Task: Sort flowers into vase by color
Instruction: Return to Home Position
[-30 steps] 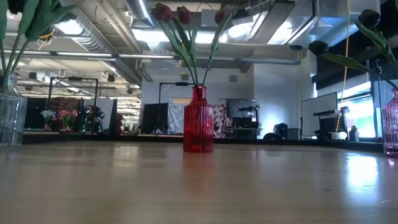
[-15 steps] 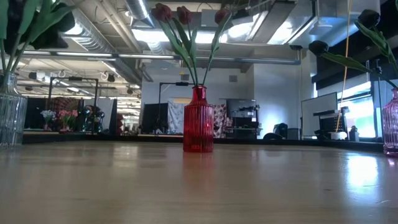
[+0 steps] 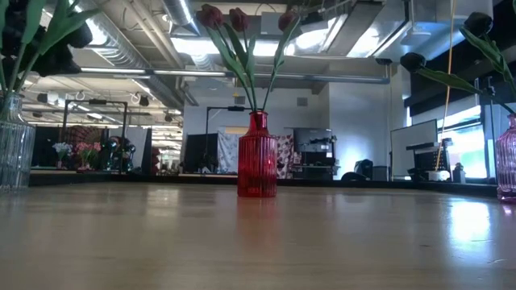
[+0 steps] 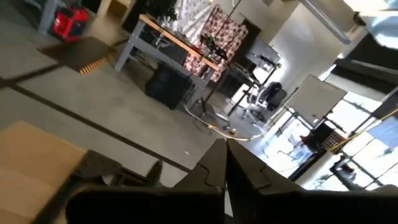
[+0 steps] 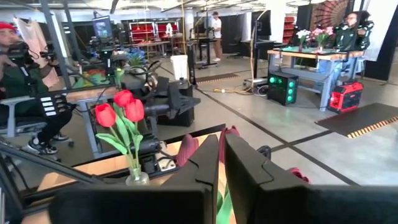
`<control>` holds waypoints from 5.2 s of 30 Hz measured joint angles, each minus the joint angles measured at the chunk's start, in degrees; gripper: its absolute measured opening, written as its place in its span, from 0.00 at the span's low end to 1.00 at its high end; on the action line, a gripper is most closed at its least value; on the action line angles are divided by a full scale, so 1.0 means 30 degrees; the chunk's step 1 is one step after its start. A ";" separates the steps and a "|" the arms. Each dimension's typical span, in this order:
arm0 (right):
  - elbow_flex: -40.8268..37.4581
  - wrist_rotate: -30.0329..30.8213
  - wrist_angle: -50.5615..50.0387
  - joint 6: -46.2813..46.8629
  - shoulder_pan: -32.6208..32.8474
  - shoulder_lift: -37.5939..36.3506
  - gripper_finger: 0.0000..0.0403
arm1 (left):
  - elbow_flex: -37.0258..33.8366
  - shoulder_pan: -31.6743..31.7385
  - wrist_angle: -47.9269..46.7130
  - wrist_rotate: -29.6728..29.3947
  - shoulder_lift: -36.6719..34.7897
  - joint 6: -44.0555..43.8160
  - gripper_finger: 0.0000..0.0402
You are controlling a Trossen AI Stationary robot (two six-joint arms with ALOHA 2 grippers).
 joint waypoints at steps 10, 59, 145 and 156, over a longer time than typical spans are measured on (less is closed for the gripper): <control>0.0000 -0.0190 0.0630 -0.0069 0.0000 0.0000 0.07 | -0.1186 0.0000 -0.0100 -0.0938 0.0007 -0.1753 0.00; -0.7617 -0.0395 1.6640 -0.2574 -0.0016 -0.0085 0.07 | -0.2293 0.0000 0.3388 1.2544 0.0015 0.2859 0.00; -0.8718 -0.4427 2.1284 0.2824 -1.2521 -0.7876 0.07 | -0.2293 -0.0004 0.3709 2.0508 0.0000 1.0992 0.00; -1.0236 0.1397 1.1424 0.1029 -1.6837 -1.2387 0.07 | -0.2293 -0.0007 0.3722 2.0504 0.0000 1.1346 0.00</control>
